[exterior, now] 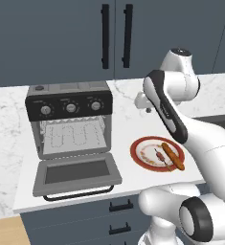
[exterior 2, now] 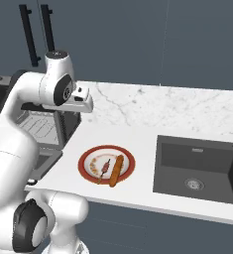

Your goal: Pick up the kebab skewer and baguette bread, and place them inside the toaster oven. Close the toaster oven door and start by setting the timer.

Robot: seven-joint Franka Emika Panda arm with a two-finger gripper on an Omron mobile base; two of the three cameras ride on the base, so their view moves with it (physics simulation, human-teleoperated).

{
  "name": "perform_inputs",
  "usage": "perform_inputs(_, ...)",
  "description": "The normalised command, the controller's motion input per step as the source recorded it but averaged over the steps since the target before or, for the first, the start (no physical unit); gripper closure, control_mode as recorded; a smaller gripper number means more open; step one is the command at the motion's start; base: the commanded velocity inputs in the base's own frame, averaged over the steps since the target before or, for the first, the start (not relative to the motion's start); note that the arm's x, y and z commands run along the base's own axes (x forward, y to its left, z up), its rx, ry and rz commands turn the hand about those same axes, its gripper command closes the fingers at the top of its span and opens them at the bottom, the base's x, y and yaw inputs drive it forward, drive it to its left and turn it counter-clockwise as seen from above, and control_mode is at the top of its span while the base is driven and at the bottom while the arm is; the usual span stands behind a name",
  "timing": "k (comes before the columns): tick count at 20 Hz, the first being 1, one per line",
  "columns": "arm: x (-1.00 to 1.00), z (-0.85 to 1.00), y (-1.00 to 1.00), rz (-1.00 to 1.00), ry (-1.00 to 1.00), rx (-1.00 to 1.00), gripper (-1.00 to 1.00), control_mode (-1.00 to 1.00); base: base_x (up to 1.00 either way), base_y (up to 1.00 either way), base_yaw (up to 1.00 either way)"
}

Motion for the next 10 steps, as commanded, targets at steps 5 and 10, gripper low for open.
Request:
perform_inputs(5,-0.38,0.0,0.12,0.0,-0.12,0.0,-1.0,-1.0,0.0,0.0,0.0)
perform_inputs(10,-0.69,0.0,0.65,0.0,-0.25,0.0,-1.0,-1.0,0.0,0.0,0.0)
